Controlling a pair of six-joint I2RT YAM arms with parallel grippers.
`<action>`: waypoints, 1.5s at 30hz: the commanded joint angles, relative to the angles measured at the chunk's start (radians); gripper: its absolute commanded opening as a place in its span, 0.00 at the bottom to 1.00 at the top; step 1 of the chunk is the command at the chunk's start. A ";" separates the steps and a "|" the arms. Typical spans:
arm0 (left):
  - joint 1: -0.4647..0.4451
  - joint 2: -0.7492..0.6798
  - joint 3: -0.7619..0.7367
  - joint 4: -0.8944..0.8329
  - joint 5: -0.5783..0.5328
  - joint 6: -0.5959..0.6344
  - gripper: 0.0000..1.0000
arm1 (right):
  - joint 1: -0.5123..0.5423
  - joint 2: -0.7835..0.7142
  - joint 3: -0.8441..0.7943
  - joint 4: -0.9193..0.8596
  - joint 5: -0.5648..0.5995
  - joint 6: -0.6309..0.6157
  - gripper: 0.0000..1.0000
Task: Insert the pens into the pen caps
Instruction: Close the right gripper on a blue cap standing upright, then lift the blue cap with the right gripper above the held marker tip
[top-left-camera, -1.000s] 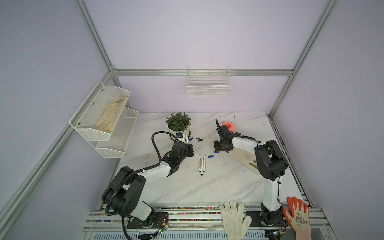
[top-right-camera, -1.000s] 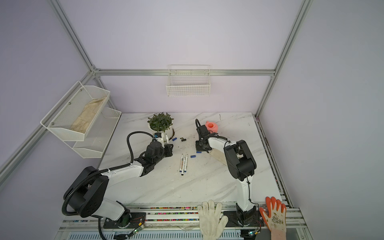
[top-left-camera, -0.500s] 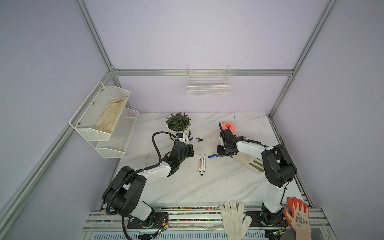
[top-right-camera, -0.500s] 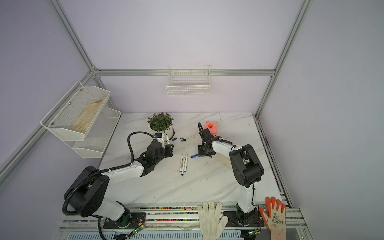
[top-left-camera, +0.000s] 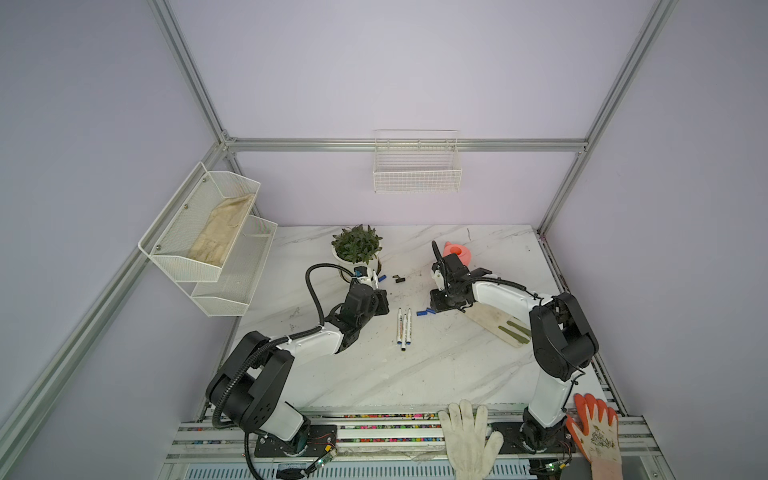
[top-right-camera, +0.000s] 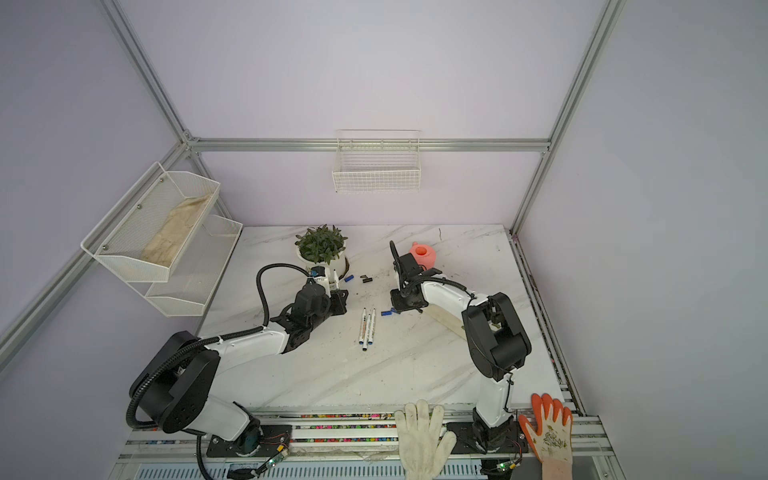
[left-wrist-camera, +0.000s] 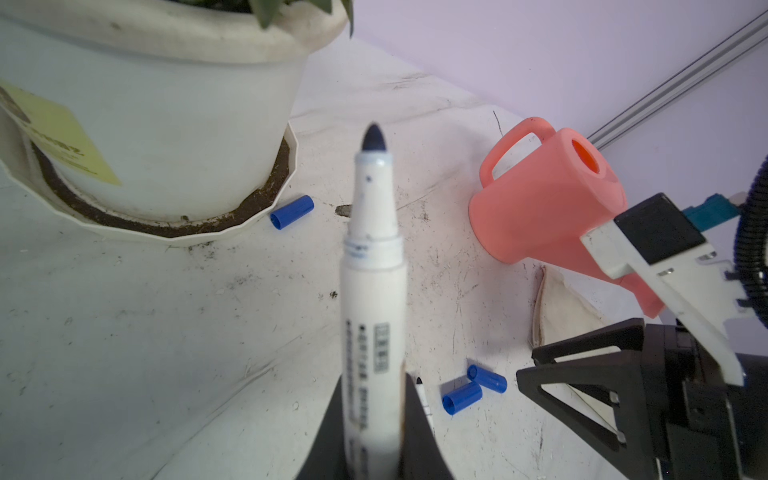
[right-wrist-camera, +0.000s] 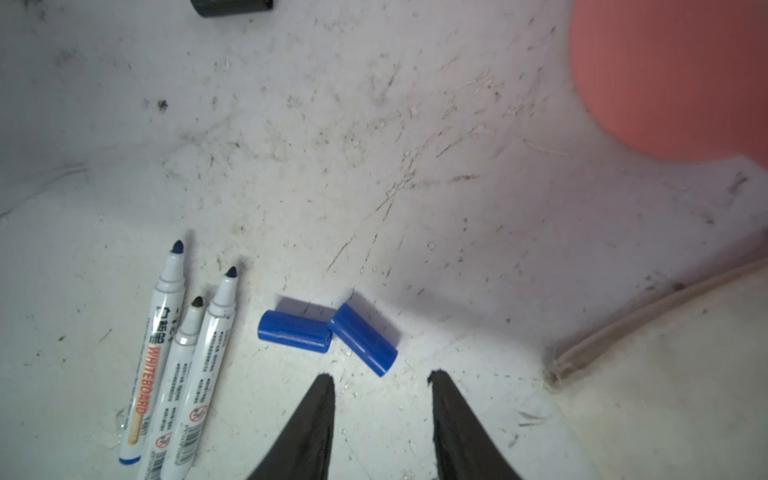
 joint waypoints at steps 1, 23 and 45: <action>-0.006 0.003 0.029 0.015 0.008 0.004 0.00 | 0.019 -0.007 -0.007 -0.055 0.055 -0.053 0.42; -0.007 -0.026 0.011 0.001 -0.027 0.004 0.00 | 0.050 0.137 0.071 -0.041 0.115 -0.100 0.43; -0.007 -0.009 0.026 -0.005 -0.014 0.000 0.00 | 0.055 0.215 0.113 0.002 0.109 -0.046 0.12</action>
